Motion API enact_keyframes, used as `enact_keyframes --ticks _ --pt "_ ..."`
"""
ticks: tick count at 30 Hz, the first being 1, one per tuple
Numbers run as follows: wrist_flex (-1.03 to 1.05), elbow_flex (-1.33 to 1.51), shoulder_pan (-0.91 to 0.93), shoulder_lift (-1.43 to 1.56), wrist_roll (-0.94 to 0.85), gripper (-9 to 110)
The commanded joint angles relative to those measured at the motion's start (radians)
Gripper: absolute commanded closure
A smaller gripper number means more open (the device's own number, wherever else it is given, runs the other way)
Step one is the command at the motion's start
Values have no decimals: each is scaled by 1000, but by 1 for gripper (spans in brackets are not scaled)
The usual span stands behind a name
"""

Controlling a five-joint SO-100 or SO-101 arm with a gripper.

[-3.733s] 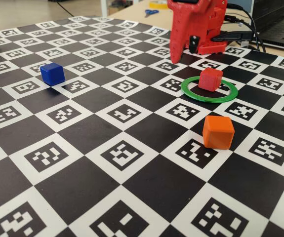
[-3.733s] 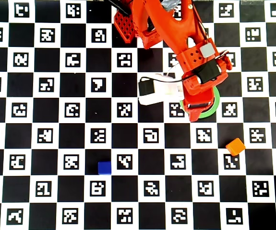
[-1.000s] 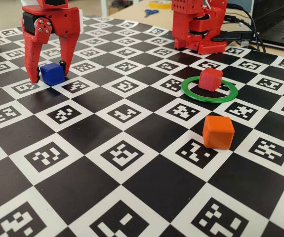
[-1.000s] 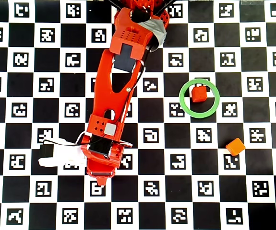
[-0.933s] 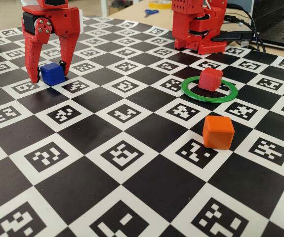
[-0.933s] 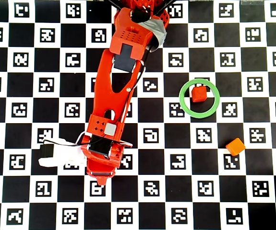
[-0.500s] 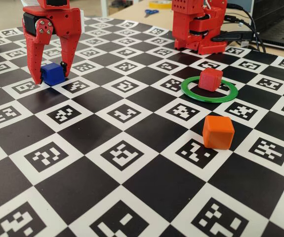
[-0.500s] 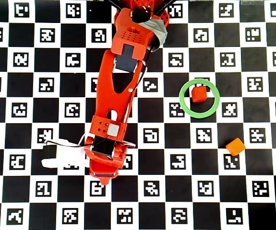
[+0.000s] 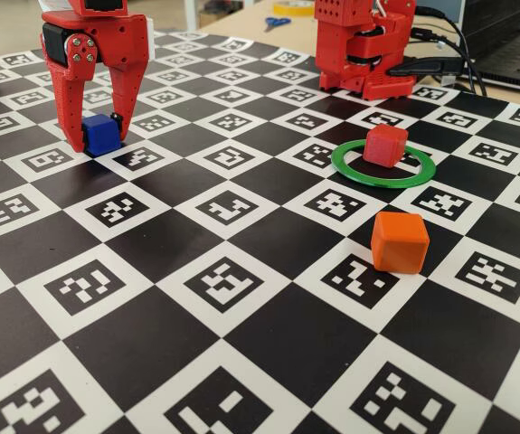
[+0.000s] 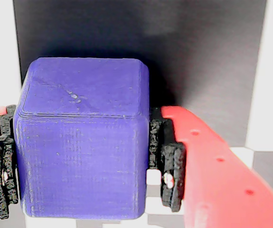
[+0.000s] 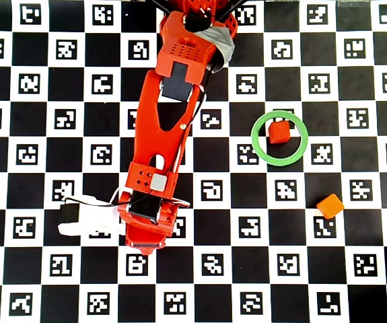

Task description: Grab the red cube then put it in the green circle then put the blue cube on top and finally the orange cube on top

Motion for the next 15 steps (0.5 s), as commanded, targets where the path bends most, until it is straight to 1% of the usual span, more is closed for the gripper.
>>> enact_keyframes --ticks 1,8,15 --pt "61 -75 -12 130 35 93" --pt "225 -46 -55 310 120 93" --pt "324 117 -107 541 172 94"
